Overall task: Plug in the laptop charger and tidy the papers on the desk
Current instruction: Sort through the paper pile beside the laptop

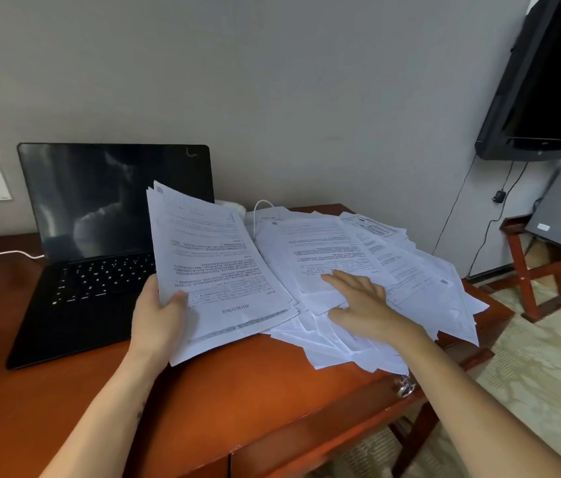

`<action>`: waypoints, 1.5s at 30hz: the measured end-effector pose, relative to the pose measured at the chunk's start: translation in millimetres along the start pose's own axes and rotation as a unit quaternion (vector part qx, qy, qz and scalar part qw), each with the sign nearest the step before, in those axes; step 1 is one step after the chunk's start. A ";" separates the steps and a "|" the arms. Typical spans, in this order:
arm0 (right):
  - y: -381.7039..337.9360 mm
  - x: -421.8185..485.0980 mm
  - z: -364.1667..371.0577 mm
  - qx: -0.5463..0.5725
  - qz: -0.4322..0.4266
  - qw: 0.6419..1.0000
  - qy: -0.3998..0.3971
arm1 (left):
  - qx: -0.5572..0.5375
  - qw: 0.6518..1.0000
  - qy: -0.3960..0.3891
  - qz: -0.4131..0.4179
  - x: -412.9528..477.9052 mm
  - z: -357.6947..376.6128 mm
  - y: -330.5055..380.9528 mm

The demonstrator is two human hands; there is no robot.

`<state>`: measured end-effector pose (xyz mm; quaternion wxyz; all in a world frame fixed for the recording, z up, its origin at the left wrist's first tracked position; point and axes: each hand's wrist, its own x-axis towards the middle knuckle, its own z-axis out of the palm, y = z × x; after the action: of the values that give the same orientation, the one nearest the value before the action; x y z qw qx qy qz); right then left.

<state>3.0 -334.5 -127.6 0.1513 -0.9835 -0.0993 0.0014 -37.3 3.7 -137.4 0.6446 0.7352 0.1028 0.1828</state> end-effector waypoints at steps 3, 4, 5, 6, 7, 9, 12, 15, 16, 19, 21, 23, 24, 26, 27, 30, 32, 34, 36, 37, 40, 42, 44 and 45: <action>4.1 -3.2 -4.2 -0.011 -0.034 0.998 0.058 | -0.002 1.000 0.001 0.005 -0.1 1.0 -0.8; 5.9 -4.3 -2.5 -0.023 -0.045 0.995 0.085 | -0.002 1.000 0.000 0.005 -0.6 0.9 -0.8; 7.4 -5.2 0.8 -0.038 -0.058 0.991 0.117 | -0.003 1.000 0.002 0.004 -0.2 0.8 -1.2; 9.2 -5.8 5.3 -0.048 -0.070 0.985 0.151 | -0.007 1.000 0.002 0.003 -0.4 0.8 -1.1; 10.8 -6.2 10.4 -0.048 -0.084 0.978 0.185 | -0.013 1.000 0.003 0.002 -0.1 0.8 -1.4; 14.2 -6.7 17.9 -0.040 -0.107 0.963 0.245 | -0.026 1.000 0.004 0.000 -0.9 1.3 -0.7; 17.4 -6.7 19.3 -0.014 -0.082 0.952 0.295 | -0.037 0.999 0.005 -0.005 -4.2 1.7 2.1; 21.9 -6.9 20.9 0.022 -0.041 0.945 0.323 | -0.047 0.999 -0.001 -0.016 -6.1 3.4 4.3; 22.4 -7.6 21.3 0.038 -0.038 0.941 0.335 | -0.048 0.999 -0.008 -0.021 -7.1 4.0 5.0; 20.1 -12.4 18.6 0.116 -0.024 0.921 0.372 | -0.054 0.997 -0.034 -0.034 -8.2 6.3 5.4; 11.6 -17.2 11.7 0.204 -0.006 0.893 0.402 | -0.056 0.996 -0.058 -0.043 -9.4 8.0 6.3; -1.6 -22.7 7.0 0.282 0.002 0.859 0.428 | -0.050 0.994 -0.086 -0.050 -11.0 10.3 8.1; -8.9 -25.6 7.1 0.302 -0.005 0.850 0.432 | -0.041 0.993 -0.100 -0.052 -12.4 11.5 9.6; -23.7 -29.5 12.5 0.307 -0.033 0.856 0.414 | -0.025 0.990 -0.129 -0.052 -14.7 13.4 10.7; -29.0 -29.0 18.4 0.295 -0.053 0.869 0.393 | -0.021 0.989 -0.136 -0.053 -15.3 13.7 10.2; -40.4 -22.5 38.4 0.215 -0.128 0.914 0.319 | -0.021 0.989 -0.132 -0.059 -16.1 12.6 10.5; -42.2 -18.5 47.1 0.154 -0.180 0.922 0.307 | -0.016 0.990 -0.128 -0.051 -16.9 13.3 11.4; -42.9 -18.8 49.6 0.116 -0.230 0.916 0.307 | -0.009 0.991 -0.123 -0.046 -17.8 13.8 12.8; -45.5 -21.1 48.3 0.095 -0.275 0.912 0.288 | -0.013 0.990 -0.130 -0.046 -18.5 14.5 13.8; -46.8 -21.4 48.7 0.077 -0.297 0.911 0.276 | -0.012 0.989 -0.135 -0.052 -18.9 14.8 14.8; -50.2 -19.6 48.2 0.027 -0.342 0.903 0.259 | -0.010 0.988 -0.137 -0.072 -19.3 13.9 20.4; -50.5 -18.9 48.4 0.009 -0.354 0.898 0.261 | -0.030 0.984 -0.152 -0.092 -17.0 11.0 21.7; -49.6 -18.6 48.4 -0.006 -0.361 0.897 0.254 | -0.049 0.981 -0.158 -0.099 -14.1 9.0 18.7; -49.6 -18.9 48.1 -0.012 -0.362 0.899 0.247 | -0.043 0.980 -0.165 -0.100 -14.3 7.9 20.2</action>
<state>-26.8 -277.5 -159.2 0.1487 -0.8502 -0.4082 -0.2974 -48.8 -12.0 -120.3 0.6990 0.7126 0.0597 -0.0025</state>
